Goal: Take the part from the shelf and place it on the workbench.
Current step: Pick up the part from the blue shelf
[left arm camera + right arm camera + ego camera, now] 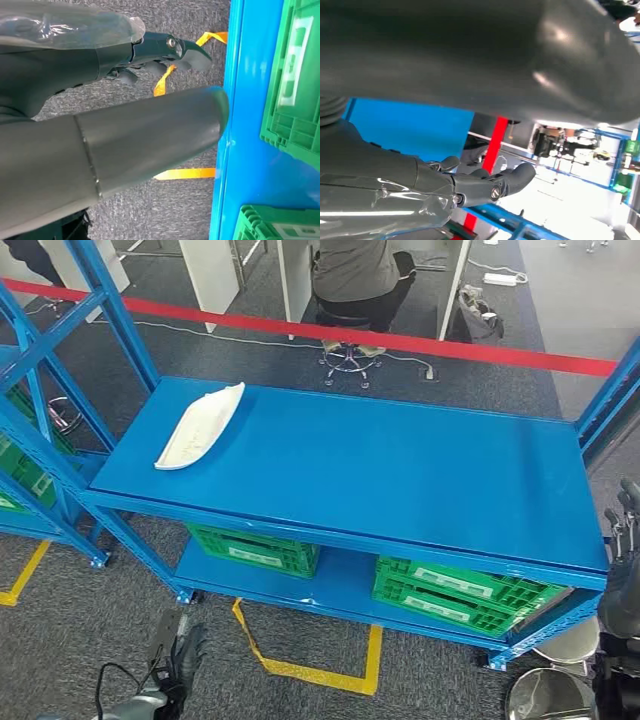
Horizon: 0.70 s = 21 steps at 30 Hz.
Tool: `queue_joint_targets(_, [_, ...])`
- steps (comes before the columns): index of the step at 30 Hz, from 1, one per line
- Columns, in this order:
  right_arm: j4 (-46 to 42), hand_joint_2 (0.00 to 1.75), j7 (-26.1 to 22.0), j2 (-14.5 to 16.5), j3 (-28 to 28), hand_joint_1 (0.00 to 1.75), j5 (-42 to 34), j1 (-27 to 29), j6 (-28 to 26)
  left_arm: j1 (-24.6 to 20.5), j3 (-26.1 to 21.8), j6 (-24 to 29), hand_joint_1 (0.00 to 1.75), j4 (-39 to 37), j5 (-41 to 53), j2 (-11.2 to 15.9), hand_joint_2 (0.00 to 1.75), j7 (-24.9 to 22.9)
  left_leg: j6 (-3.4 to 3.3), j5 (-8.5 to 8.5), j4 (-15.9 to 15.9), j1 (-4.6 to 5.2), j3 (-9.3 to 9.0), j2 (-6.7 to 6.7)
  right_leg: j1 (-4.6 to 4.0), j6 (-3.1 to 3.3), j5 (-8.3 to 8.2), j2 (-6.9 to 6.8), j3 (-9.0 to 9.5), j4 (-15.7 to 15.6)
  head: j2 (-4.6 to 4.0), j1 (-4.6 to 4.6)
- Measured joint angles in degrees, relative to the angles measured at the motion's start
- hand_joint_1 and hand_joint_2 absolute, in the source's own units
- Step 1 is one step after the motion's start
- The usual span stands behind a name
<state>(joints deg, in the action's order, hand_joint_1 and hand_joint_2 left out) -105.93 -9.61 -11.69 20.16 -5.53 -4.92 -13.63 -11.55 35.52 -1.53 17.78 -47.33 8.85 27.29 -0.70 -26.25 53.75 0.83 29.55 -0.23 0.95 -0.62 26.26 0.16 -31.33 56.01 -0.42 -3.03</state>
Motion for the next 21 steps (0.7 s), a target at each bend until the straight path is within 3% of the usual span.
queue_joint_targets(3, [0.0,0.00,0.0,0.0,0.0,0.00,0.0,0.0,0.0,0.0,0.0,0.0,0.00,0.0,0.0,0.0,0.00,0.0,0.58,-0.23,0.0,-0.11,-0.05,0.05,-0.05,0.55,0.04,0.23,0.13,-0.1,0.00,-0.21])
queue_joint_targets(5, [0.0,0.00,-0.1,0.0,0.0,0.00,0.0,-0.1,0.1,-0.1,0.0,0.0,0.00,0.0,0.1,0.1,0.00,0.0,1.34,-1.63,2.9,-0.23,1.12,0.05,0.19,1.06,0.27,0.30,0.85,-0.4,0.00,-0.51])
queue_joint_targets(6, [0.0,0.00,-0.1,0.0,0.1,0.00,0.0,-0.1,0.2,-0.2,0.0,0.0,0.00,0.0,0.1,0.1,0.00,0.0,1.73,-2.89,6.2,-0.39,2.85,0.04,0.29,1.29,0.47,0.27,1.22,-0.5,0.00,-0.68])
queue_joint_targets(8, [0.0,0.00,0.0,0.0,0.1,0.00,0.1,-0.2,0.5,-0.1,0.0,0.0,0.00,0.0,0.1,0.1,0.00,0.0,2.34,-5.38,14.8,-0.74,8.29,0.04,0.32,1.53,1.06,0.26,1.77,-0.6,0.00,-1.00])
queue_joint_targets(9, [0.0,0.00,0.1,0.0,0.2,0.00,0.2,-0.2,0.5,0.0,0.0,0.0,0.00,0.0,0.1,0.1,0.00,0.0,2.51,-5.56,17.7,-0.93,10.62,0.04,0.33,1.54,1.41,0.33,2.12,-0.6,0.00,-1.10])
queue_joint_targets(10, [0.0,0.00,0.3,0.0,0.2,0.00,0.4,-0.2,0.6,0.2,0.0,0.0,0.00,0.0,0.1,0.1,0.00,0.0,2.57,-4.57,18.4,-1.08,11.93,0.04,0.36,1.50,1.81,0.41,2.57,-0.6,0.00,-1.21])
queue_joint_targets(11, [0.0,0.00,0.6,0.0,0.2,0.00,0.7,-0.2,0.6,0.2,0.0,0.0,0.00,0.0,0.0,0.1,0.00,0.0,2.50,-2.39,16.5,-1.18,11.83,0.04,0.40,1.42,2.25,0.50,3.17,-0.6,0.00,-1.31])
queue_joint_targets(13, [0.0,0.00,1.0,0.0,0.2,0.00,1.2,-0.2,0.7,0.2,0.0,0.0,0.00,0.0,0.0,0.2,0.00,0.0,2.13,2.92,8.3,-1.20,8.98,0.03,0.49,1.10,3.24,0.60,4.31,-0.7,0.00,-1.51])
queue_joint_targets(14, [0.0,0.00,1.2,0.0,0.2,0.00,1.4,-0.3,0.7,0.2,0.0,0.1,0.00,0.0,0.0,0.3,0.00,0.0,1.82,4.31,4.5,-1.05,7.37,0.01,0.45,0.81,3.74,0.67,4.67,-0.8,0.00,-1.58])
queue_joint_targets(16, [0.0,0.00,1.3,0.0,0.3,0.00,1.5,-0.3,0.7,0.1,0.0,0.2,0.00,0.0,0.0,0.3,0.00,0.0,1.10,4.28,1.0,-0.75,5.62,-0.05,0.37,0.12,4.22,0.78,5.43,-1.4,0.00,-1.59])
queue_joint_targets(19, [0.0,0.00,1.4,0.0,0.4,0.00,1.6,-0.4,0.7,0.2,-0.1,0.2,0.00,0.0,0.0,0.3,0.00,0.0,-0.12,3.37,-0.2,-0.87,3.84,-0.07,0.28,-0.88,4.40,0.62,7.01,-1.2,0.00,-1.36])
queue_joint_targets(21, [0.0,0.00,1.4,0.0,0.5,0.00,1.6,-0.6,0.7,0.2,-0.1,0.3,0.00,0.0,0.0,0.3,0.00,0.0,-0.85,2.81,-0.5,-0.92,2.32,-0.11,0.23,-1.15,6.06,0.34,4.96,3.2,0.00,-0.86])
